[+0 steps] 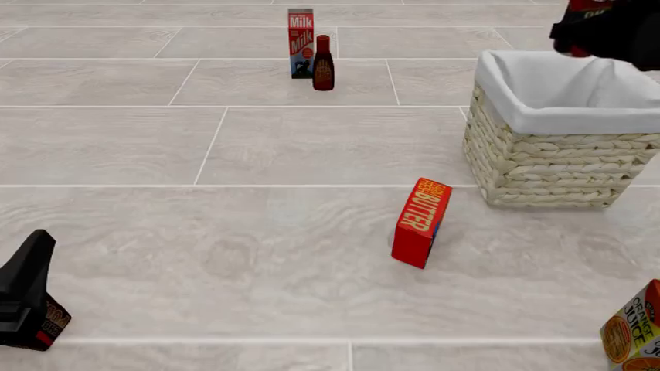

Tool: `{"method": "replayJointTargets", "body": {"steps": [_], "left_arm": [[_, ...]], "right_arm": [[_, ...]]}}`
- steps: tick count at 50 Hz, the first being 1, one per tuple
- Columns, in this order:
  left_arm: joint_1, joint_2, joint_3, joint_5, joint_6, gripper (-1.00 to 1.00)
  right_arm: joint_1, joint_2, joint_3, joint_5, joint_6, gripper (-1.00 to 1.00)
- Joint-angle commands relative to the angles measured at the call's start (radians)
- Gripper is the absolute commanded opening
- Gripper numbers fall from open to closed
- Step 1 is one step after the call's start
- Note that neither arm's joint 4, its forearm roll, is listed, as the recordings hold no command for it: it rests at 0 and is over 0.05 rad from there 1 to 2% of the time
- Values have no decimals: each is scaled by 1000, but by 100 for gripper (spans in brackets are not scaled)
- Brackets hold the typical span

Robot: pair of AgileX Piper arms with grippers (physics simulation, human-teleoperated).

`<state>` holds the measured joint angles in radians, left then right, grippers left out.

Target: Pick the tomato sauce and place it in the basket.

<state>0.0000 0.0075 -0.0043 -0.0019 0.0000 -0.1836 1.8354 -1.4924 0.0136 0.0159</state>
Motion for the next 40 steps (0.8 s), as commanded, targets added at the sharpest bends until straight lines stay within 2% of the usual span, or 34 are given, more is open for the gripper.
{"method": "replayJointTargets", "body": {"steps": [1,40], "left_arm": [[0,0,0,0,0,100],[0,0,0,0,0,100]], "right_arm": [[4,17,-8,-1,19,-100],[15,6,49,-33,29,-100]]}}
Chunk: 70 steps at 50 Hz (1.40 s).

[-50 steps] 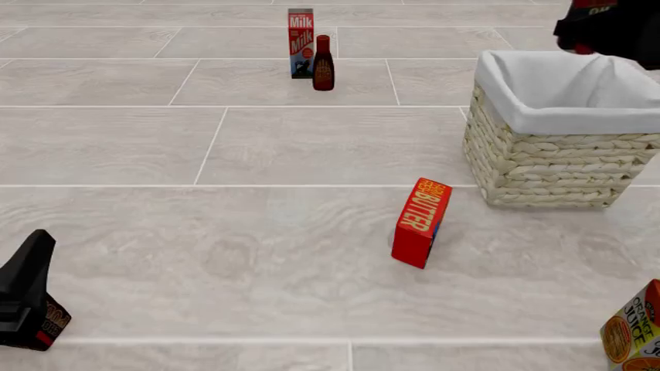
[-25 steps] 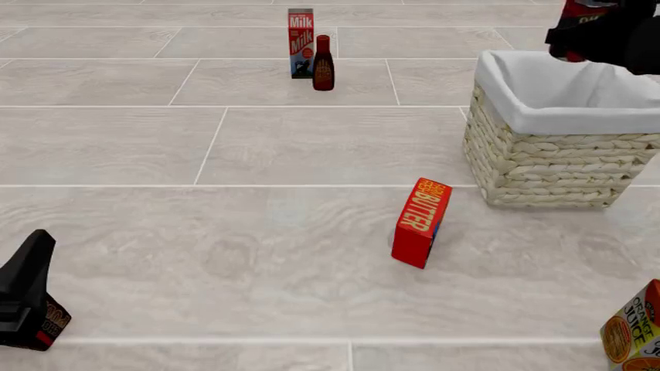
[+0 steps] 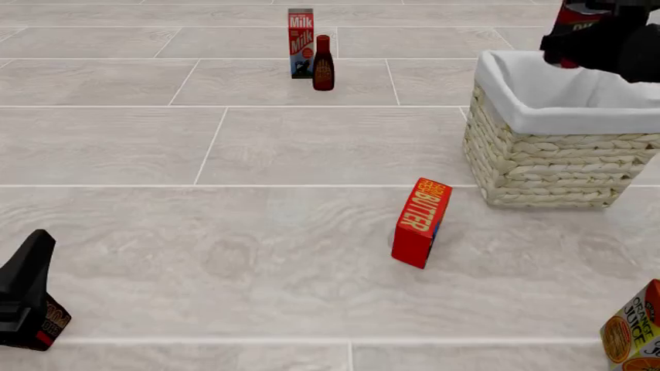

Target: Pick the tomato sauce and place it in the basket.

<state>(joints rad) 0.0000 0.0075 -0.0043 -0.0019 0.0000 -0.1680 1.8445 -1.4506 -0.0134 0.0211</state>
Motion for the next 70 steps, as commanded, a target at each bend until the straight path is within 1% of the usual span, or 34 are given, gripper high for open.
{"method": "replayJointTargets", "body": {"steps": [1,38,70], "left_arm": [[0,0,0,0,0,100],[0,0,0,0,0,100],[0,0,0,0,0,100]], "right_arm": [[-1,-3,10,-7,23,-100],[-5,20,32,-28,26,-100],[-6,36,55,-48,14,-100]]}}
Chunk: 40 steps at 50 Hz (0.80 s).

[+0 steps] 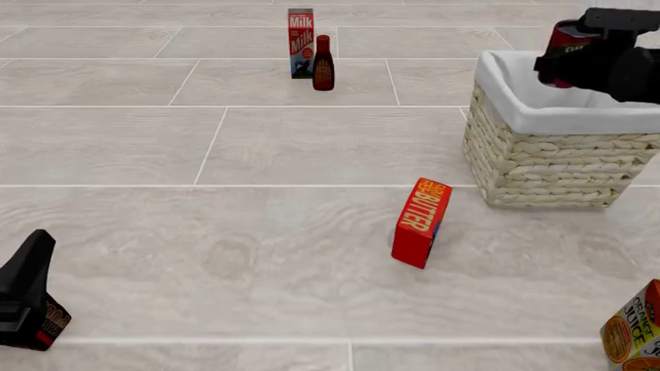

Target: Pick the tomato sauce and place it in the basket.

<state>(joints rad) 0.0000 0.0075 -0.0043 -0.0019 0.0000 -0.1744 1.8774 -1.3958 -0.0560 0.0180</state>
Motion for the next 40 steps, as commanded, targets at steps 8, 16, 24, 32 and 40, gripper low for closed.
{"method": "replayJointTargets", "body": {"steps": [8,16,24,32,40], "left_arm": [[0,0,0,0,0,100],[0,0,0,0,0,100],[0,0,0,0,0,100],[0,0,0,0,0,100],[0,0,0,0,0,100]], "right_arm": [[2,9,-10,2,10,100],[3,14,-14,3,8,100],[8,14,-14,5,7,100],[12,12,-16,5,4,100],[10,-5,-5,4,3,100]]}}
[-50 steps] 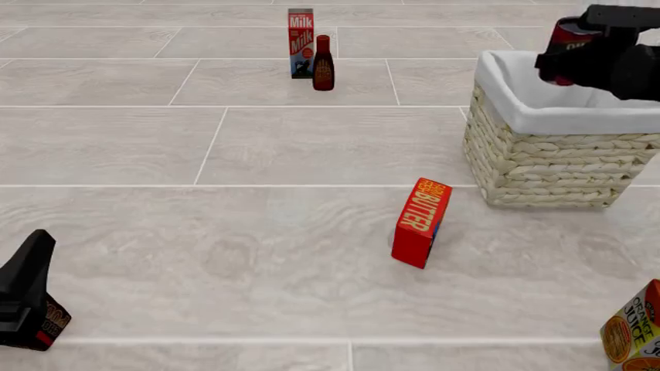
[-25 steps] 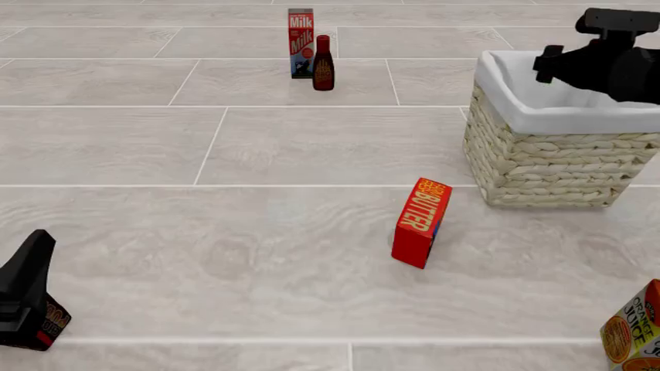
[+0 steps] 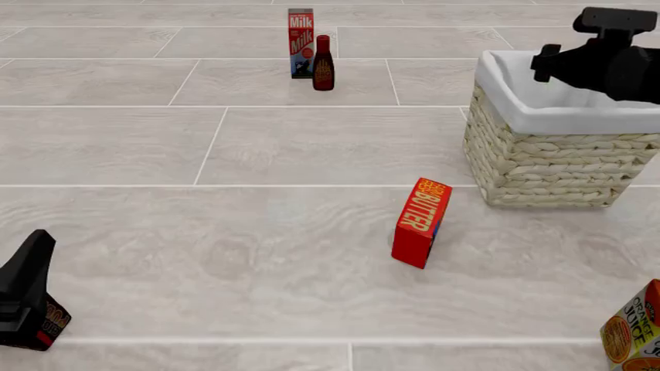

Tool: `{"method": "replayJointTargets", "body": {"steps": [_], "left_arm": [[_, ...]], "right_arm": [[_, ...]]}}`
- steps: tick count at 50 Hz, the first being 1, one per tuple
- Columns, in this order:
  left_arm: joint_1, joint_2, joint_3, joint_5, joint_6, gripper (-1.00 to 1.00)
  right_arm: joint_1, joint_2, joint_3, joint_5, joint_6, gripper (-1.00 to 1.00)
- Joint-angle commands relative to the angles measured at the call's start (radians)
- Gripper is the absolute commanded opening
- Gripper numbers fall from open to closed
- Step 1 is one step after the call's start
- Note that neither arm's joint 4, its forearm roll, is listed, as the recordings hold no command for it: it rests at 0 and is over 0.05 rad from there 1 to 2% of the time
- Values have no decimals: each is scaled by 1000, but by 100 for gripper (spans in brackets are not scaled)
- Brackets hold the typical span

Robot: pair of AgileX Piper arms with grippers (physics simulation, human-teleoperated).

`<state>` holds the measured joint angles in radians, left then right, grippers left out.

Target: Pick the tomato sauce and place it in the basket.

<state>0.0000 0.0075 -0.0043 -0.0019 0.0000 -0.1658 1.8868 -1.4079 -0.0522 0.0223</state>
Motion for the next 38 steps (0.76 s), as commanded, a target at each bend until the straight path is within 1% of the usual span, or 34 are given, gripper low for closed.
{"method": "replayJointTargets", "body": {"steps": [1,11,15,21,38], "left_arm": [[0,0,0,0,0,100],[0,0,0,0,0,100],[0,0,0,0,0,100],[0,0,0,0,0,100],[0,0,0,0,0,100]], "right_arm": [[0,-18,9,-1,0,100],[5,-65,34,-4,-1,100],[3,-71,39,-6,-9,100],[14,-107,55,-4,-5,100],[57,-173,103,-10,-15,100]]}}
